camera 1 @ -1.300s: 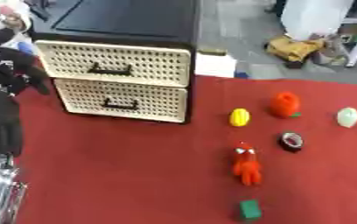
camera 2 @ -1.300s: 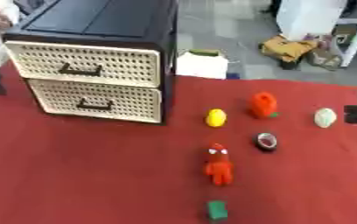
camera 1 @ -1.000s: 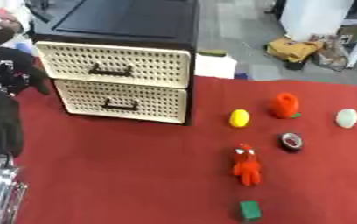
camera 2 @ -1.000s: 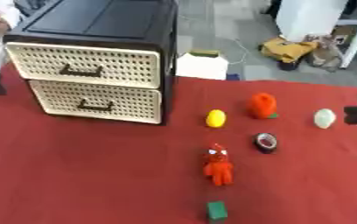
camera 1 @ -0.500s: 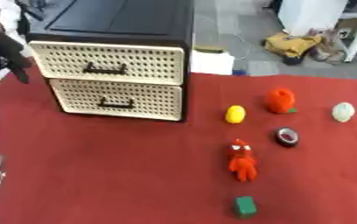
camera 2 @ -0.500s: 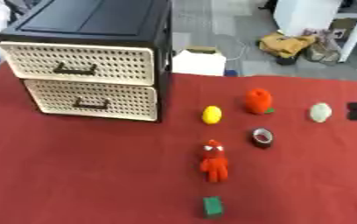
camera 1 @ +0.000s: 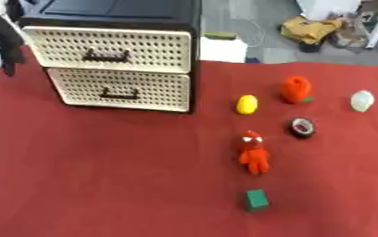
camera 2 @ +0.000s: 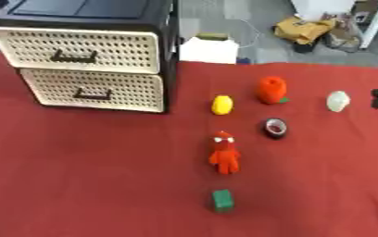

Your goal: Pick up objects from table and place into drawer.

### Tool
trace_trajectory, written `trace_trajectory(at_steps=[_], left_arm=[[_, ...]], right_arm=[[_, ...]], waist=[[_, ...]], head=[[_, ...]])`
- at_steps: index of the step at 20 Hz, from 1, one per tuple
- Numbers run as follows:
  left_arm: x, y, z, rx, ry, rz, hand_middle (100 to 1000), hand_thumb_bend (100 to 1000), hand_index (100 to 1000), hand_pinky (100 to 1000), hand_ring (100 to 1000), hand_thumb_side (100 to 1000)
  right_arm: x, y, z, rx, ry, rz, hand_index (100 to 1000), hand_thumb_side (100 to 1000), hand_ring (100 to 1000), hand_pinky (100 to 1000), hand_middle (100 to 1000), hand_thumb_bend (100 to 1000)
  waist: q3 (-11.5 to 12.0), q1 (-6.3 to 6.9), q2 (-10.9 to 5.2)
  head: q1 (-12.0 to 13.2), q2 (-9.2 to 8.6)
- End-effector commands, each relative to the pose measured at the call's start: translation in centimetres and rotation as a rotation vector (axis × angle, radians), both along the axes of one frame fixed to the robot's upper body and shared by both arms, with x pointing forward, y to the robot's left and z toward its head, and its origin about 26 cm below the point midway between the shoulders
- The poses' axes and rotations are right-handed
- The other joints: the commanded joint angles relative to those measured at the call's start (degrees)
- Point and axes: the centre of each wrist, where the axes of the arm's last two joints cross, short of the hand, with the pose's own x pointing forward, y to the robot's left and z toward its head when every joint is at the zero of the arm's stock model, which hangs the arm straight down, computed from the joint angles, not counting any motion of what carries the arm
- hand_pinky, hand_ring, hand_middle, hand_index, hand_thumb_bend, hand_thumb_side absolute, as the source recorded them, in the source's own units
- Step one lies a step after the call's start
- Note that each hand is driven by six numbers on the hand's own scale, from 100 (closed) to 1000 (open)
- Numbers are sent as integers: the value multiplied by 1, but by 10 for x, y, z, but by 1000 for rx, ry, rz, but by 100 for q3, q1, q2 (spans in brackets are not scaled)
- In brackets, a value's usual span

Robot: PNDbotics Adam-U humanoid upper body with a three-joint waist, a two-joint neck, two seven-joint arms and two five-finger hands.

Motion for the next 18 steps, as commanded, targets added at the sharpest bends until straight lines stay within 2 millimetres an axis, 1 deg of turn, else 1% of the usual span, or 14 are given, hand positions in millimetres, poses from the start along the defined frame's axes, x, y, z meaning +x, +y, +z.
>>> trace_trajectory(at_steps=[1, 4, 7, 9, 10, 11, 12, 13, 18], left_arm=[[-5, 7, 10, 89, -24, 17, 314, 100, 798, 100, 241, 894], [-7, 11, 15, 167, -25, 36, 285, 100, 816, 100, 198, 890], [-8, 15, 21, 305, 2, 60, 190, 100, 843, 100, 100, 923], [-10, 19, 26, 399, 32, 78, 141, 100, 840, 100, 100, 940], [-10, 20, 29, 437, 46, 85, 103, 100, 834, 100, 100, 949], [-11, 21, 32, 470, 61, 91, 100, 100, 828, 100, 100, 971], [-12, 23, 35, 501, 77, 96, 100, 100, 831, 100, 100, 972], [-12, 23, 38, 531, 93, 103, 100, 100, 835, 100, 100, 1000], [-15, 26, 52, 688, 153, 158, 100, 100, 848, 100, 100, 1000]], right_arm=[[-1, -4, 9, -28, -32, -1, 791, 793, 712, 695, 516, 100], [-1, -4, 10, -33, -35, 0, 791, 796, 712, 695, 516, 100], [-1, -4, 10, -39, -37, 1, 791, 797, 712, 694, 516, 100], [-1, -4, 10, -43, -38, 1, 791, 799, 712, 694, 515, 100], [-1, -4, 10, -45, -38, 1, 791, 799, 712, 694, 515, 100], [-1, -4, 10, -47, -38, 1, 791, 798, 711, 694, 515, 100], [-1, -4, 10, -48, -38, 1, 791, 798, 711, 694, 515, 100], [-1, -4, 10, -50, -38, 2, 791, 801, 711, 694, 515, 100], [-2, -4, 10, -58, -38, 3, 791, 805, 711, 694, 515, 100]], waist=[[-2, 23, -104], [19, 35, -94], [38, 44, -86], [53, 50, -81], [58, 54, -79], [63, 57, -77], [66, 61, -76], [67, 66, -74], [50, 80, -71]], head=[[6, 71], [-20, 74], [-42, 53], [-58, 34], [-64, 23], [-68, 9], [-72, -4], [-74, -14], [-74, -36]])
